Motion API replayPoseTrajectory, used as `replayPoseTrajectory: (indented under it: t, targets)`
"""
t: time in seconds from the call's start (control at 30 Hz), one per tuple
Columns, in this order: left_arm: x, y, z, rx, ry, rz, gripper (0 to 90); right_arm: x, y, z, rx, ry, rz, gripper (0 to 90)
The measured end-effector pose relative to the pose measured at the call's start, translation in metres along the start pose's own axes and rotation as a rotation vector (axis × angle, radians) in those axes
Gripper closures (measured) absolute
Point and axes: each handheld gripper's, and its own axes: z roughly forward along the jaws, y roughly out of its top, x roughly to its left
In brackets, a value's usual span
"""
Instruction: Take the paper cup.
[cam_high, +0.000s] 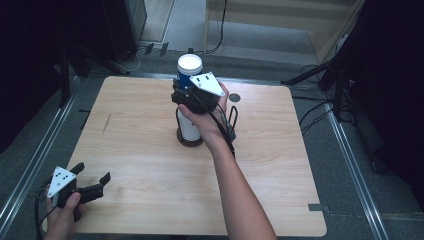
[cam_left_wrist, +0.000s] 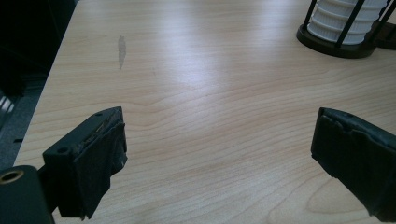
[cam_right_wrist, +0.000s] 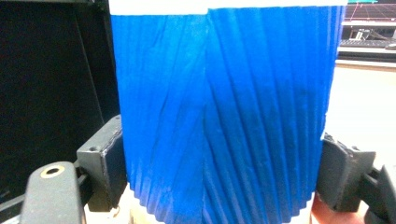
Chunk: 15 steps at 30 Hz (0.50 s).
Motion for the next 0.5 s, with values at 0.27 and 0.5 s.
replayPoseTrajectory:
  t: [0.27,0.5]
  targets:
    - [0.000,0.000,0.000,-0.001,0.001,-0.004,4.3,0.000,0.011,-0.002,-0.022,-0.004,-0.002,19.0]
    - [0.000,0.000,0.000,0.000,-0.001,-0.007,4.4,0.003,0.019,-0.002,-0.029,-0.008,-0.009,19.0]
